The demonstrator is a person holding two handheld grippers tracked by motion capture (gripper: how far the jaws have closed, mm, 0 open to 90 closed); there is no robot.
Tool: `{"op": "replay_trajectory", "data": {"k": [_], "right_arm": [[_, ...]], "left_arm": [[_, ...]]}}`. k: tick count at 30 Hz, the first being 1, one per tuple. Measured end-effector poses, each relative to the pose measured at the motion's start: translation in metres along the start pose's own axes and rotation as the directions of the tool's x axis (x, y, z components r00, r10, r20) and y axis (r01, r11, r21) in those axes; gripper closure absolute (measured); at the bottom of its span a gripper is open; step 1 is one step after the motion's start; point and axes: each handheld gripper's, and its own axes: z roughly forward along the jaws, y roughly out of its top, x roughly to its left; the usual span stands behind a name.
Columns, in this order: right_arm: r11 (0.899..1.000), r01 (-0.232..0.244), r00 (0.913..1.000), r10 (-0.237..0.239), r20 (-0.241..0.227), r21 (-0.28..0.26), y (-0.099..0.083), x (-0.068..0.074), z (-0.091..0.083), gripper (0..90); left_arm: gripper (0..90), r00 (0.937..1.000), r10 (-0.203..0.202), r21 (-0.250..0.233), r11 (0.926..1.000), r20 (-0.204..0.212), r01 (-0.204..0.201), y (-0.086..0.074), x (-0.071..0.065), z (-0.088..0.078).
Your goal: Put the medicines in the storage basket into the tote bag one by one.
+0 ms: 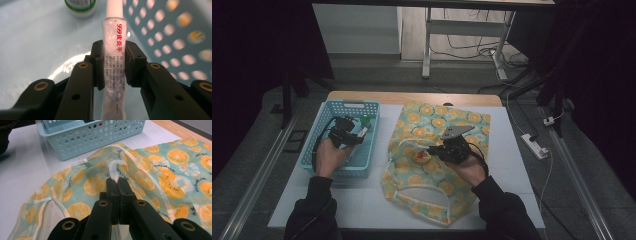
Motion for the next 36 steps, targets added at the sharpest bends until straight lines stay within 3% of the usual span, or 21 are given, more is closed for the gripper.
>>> {"op": "replay_trajectory", "data": {"k": [7,17,25,27,28,29,32,35,36], "right_arm": [[1.0,0.002,1.0,-0.002,-0.006,0.01,-0.001,0.001,0.003,89.9],[1.0,0.005,1.0,-0.005,-0.007,0.013,-0.001,0.002,0.004,89.9],[1.0,0.007,0.9999,-0.006,-0.008,0.015,-0.001,0.002,0.004,89.9],[1.0,0.005,1.0,-0.005,-0.007,0.014,-0.001,0.002,0.004,89.9],[1.0,0.005,1.0,-0.005,-0.006,0.015,-0.001,0.002,0.004,89.9],[1.0,0.007,1.0,-0.007,-0.006,0.015,-0.001,0.002,0.004,89.9],[1.0,0.008,0.9999,-0.008,-0.007,0.017,-0.001,0.002,0.004,89.9],[1.0,0.009,0.9999,-0.008,-0.007,0.018,-0.001,0.002,0.004,89.9],[1.0,0.009,0.9999,-0.008,-0.006,0.017,-0.001,0.002,0.004,89.9]], "left_arm": [[71.0,0.9987,-0.017,-0.112,0.9934,0.049,0.022,-0.002,0.004,-0.021],[71.0,0.9935,-0.003,-0.206,0.9783,0.114,0.027,0.001,-0.002,-0.038],[71.0,0.9878,0.026,-0.245,0.9695,0.153,0.012,0.005,-0.011,-0.044],[71.0,0.984,0.042,-0.271,0.9627,0.173,0.007,0.006,-0.015,-0.049],[71.0,0.984,0.042,-0.271,0.9627,0.173,0.007,0.006,-0.015,-0.049],[71.0,0.9805,0.051,-0.29,0.9569,0.19,0.006,0.007,-0.018,-0.053],[71.0,0.9739,0.074,-0.314,0.9493,0.215,-0.002,0.009,-0.024,-0.057],[71.0,0.9689,0.092,-0.327,0.9451,0.23,-0.013,0.011,-0.029,-0.06],[71.0,0.9634,0.113,-0.341,0.9397,0.243,-0.025,0.013,-0.035,-0.063]]}}
